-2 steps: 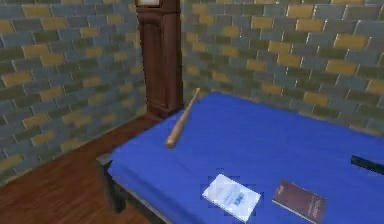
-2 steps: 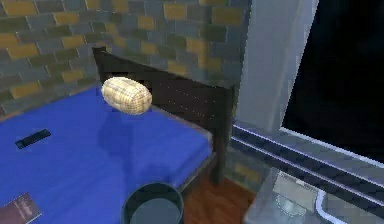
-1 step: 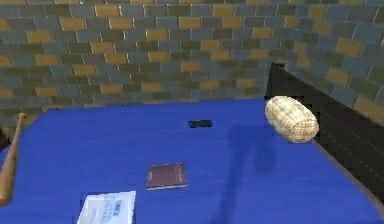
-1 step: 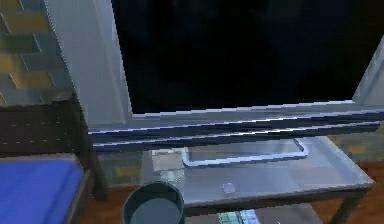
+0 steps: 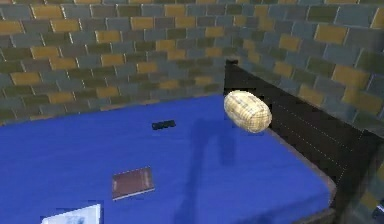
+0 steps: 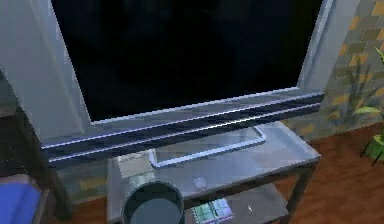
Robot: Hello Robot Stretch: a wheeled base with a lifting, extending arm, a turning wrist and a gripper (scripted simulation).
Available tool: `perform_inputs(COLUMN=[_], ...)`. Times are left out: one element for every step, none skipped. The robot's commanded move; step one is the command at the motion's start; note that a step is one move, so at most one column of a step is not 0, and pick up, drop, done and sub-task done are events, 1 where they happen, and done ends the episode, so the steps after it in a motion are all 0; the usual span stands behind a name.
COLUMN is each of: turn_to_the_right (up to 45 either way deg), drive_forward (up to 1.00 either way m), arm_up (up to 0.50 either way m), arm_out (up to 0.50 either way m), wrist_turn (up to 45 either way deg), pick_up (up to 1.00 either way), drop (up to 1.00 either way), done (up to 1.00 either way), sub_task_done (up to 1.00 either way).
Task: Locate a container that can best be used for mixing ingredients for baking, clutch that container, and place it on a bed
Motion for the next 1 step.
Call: perform_inputs(turn_to_the_right=[3.0], drive_forward=[0.0], arm_up=[0.0], arm_out=[0.0], wrist_turn=[0.0], pick_up=[0.0], drop=[0.0], done=[0.0], sub_task_done=[0.0])
